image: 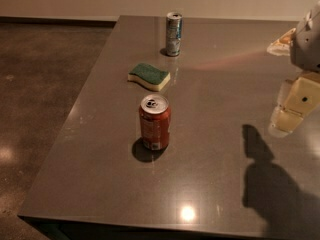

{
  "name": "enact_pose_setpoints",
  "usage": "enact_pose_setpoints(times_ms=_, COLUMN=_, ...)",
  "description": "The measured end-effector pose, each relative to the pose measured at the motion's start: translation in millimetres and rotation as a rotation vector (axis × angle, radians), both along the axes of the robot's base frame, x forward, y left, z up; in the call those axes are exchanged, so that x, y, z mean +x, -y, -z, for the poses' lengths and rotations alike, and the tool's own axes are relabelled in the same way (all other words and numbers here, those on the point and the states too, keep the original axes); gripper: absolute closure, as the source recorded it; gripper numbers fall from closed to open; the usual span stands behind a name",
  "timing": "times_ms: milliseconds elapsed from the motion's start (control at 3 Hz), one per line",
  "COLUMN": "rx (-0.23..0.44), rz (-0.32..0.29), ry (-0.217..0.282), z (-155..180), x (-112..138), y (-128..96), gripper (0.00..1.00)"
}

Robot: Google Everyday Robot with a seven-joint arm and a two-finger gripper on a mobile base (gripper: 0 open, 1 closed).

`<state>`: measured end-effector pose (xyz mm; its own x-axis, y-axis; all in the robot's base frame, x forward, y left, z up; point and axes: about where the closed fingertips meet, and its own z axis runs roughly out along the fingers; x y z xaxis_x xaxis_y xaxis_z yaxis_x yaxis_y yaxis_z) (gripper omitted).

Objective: Knock coke can over

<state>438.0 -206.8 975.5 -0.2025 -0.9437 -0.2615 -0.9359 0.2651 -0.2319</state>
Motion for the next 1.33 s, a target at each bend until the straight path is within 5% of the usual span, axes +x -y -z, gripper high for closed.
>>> enact_pose_setpoints(times_ms=333, rx=0.135, rz=-0.023, ry=0.0, z=12, x=5, y=-35, gripper=0.0)
enact_pose_setpoints(times_ms=1333, rx=0.303, rz=-0.045, ry=-0.021, z=35, x=31, y=-109, gripper=0.0)
